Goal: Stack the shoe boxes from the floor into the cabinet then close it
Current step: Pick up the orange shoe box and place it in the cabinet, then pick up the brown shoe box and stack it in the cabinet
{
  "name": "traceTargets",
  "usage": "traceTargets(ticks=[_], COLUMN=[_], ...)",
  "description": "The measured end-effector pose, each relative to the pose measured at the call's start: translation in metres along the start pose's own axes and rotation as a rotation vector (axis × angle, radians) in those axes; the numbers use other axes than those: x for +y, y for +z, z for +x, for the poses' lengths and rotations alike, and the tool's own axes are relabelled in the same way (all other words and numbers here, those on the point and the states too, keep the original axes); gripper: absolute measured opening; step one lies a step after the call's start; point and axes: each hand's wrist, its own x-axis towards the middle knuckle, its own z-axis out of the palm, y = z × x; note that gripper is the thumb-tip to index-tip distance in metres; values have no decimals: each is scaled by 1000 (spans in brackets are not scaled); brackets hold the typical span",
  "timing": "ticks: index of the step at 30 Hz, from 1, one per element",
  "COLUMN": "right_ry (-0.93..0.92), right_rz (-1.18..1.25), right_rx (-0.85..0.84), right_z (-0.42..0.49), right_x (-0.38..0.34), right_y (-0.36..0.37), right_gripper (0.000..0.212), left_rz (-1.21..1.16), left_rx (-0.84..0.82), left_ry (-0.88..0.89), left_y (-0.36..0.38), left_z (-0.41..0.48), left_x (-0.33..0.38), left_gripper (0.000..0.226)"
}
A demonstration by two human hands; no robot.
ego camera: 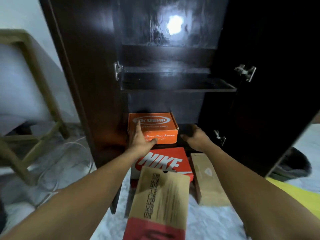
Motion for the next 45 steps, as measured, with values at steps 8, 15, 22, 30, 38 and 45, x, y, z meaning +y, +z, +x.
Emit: traceTargets(ticks=[8,15,22,30,38,45], right_ry=[-19,-82,-79,-5,120,236], right_rz=[-92,12,117,62,-68,102], right_rx=[-75,-233,-279,-250,33,135], right_z=[-140,-125,-91,-88,-164,-264], right_x=[25,115,141,129,144,187], right_y=[2,55,101,99,80,101], right_gripper=[76,86,122,84,86,56], left_rz=[-94,103,-89,-325,-478,-347], left_rx=[-116,-112,-58,21,132,0], left_ry=[-110,-437,-708,-776,-642,-414], left_y=[32,74,109,114,92,78], left_z=[-131,-229,-245,-241,-234,-248], left_x=[-90,-139,-177,-180,-165,-181], left_gripper=[101,138,160,141,149,85])
